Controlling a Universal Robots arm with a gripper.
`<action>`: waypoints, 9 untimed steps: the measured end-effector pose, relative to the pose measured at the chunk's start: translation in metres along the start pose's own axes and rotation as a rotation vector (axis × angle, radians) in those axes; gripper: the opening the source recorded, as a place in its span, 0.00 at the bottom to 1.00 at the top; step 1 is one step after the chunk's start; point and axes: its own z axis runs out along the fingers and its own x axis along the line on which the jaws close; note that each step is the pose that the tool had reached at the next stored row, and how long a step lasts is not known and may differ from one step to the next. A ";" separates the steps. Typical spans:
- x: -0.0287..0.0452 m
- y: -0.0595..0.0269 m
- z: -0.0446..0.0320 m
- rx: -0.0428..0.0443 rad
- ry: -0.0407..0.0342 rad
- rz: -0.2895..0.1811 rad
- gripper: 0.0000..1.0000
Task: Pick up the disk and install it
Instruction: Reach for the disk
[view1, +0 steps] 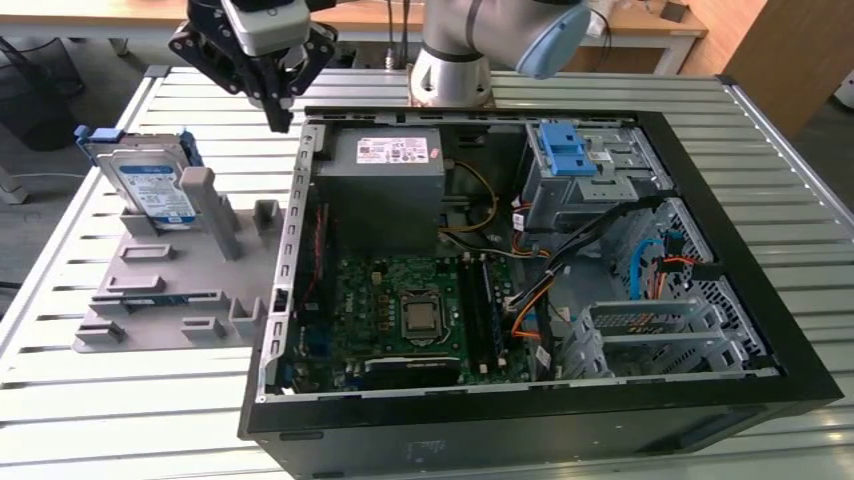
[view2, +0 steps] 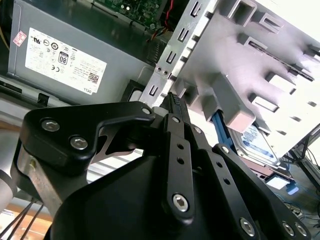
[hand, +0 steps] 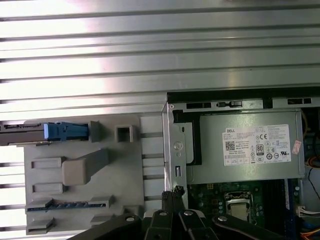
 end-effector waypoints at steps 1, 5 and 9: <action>0.0010 -0.0001 0.0001 -0.0001 -0.0001 0.000 0.11; 0.0069 -0.0002 0.0003 0.0000 0.0000 0.000 0.11; 0.0179 0.0061 0.0009 0.0000 -0.0001 0.000 0.11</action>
